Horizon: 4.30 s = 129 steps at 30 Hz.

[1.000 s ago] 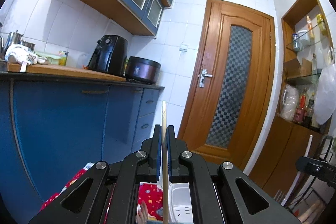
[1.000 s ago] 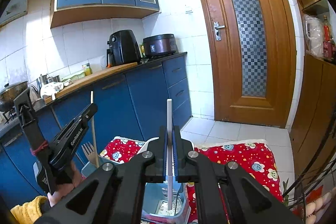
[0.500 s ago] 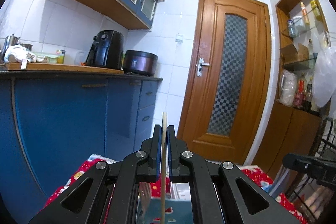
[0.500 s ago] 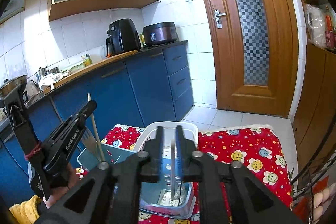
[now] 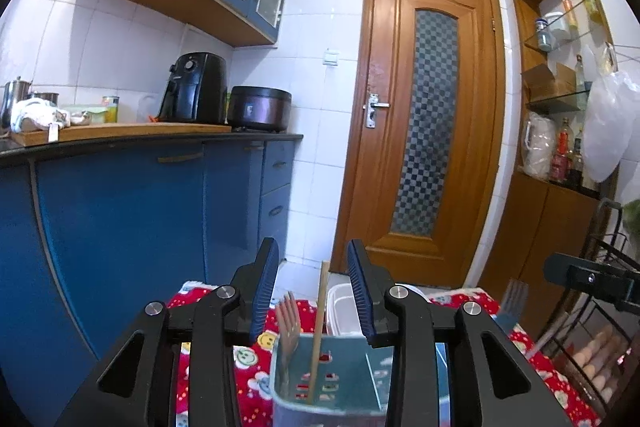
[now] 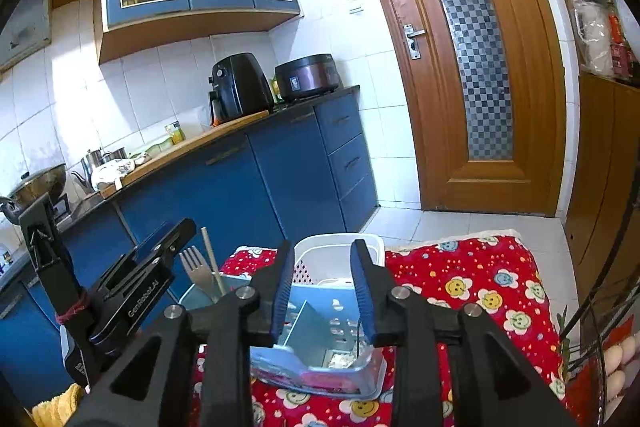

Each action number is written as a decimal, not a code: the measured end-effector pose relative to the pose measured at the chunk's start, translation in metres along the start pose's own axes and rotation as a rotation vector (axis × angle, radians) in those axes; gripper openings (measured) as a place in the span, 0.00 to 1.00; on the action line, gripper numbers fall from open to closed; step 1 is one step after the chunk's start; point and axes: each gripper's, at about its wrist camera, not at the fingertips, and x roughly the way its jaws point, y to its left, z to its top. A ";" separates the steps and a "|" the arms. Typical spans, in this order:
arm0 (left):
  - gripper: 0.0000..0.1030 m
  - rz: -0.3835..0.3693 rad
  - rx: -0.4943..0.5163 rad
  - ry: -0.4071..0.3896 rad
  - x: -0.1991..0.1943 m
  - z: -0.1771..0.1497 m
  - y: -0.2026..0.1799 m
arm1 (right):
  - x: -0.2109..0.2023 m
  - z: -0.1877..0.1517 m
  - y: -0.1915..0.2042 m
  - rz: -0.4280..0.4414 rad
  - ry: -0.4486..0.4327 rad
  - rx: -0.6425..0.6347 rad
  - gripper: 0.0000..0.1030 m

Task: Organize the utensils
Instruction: 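Open both tools to drop the chopsticks into the blue box, then move both open tools back down toward the remaining utensils, then lower the left tool onto a metal utensil while the right tool lowers onto a wooden chopstick, then close the left tool on the metal utensil while the right tool closes on the chopstick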

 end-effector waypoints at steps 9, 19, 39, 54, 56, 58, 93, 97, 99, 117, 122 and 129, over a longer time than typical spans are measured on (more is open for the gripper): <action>0.36 -0.029 0.023 0.034 -0.041 -0.002 0.003 | -0.022 -0.017 -0.001 -0.003 0.023 0.042 0.31; 0.36 -0.047 0.020 0.122 -0.076 -0.016 0.008 | -0.045 -0.042 0.001 -0.007 0.055 0.072 0.31; 0.36 -0.036 -0.039 0.315 -0.093 -0.057 0.028 | -0.051 -0.093 -0.005 -0.031 0.165 0.132 0.31; 0.36 -0.067 0.014 0.507 -0.077 -0.096 0.009 | -0.035 -0.138 -0.021 -0.060 0.300 0.201 0.31; 0.36 -0.082 0.019 0.534 -0.075 -0.102 0.005 | -0.033 -0.143 -0.023 -0.060 0.318 0.211 0.31; 0.36 -0.094 0.024 0.558 -0.073 -0.108 0.003 | -0.032 -0.147 -0.025 -0.061 0.329 0.219 0.31; 0.07 -0.193 0.003 0.655 -0.027 -0.139 -0.011 | -0.025 -0.165 -0.037 -0.064 0.376 0.254 0.31; 0.03 -0.193 -0.007 0.644 -0.030 -0.136 -0.003 | -0.024 -0.164 -0.036 -0.062 0.377 0.250 0.31; 0.03 -0.190 -0.010 0.638 -0.033 -0.135 -0.001 | -0.023 -0.164 -0.035 -0.060 0.377 0.249 0.31; 0.04 -0.225 -0.031 0.698 -0.029 -0.140 0.000 | -0.022 -0.166 -0.034 -0.058 0.381 0.247 0.31; 0.04 -0.229 0.014 0.706 -0.028 -0.142 -0.007 | -0.020 -0.167 -0.035 -0.056 0.388 0.245 0.31; 0.03 -0.238 0.010 0.669 -0.034 -0.136 -0.008 | -0.009 -0.162 -0.027 -0.044 0.403 0.217 0.31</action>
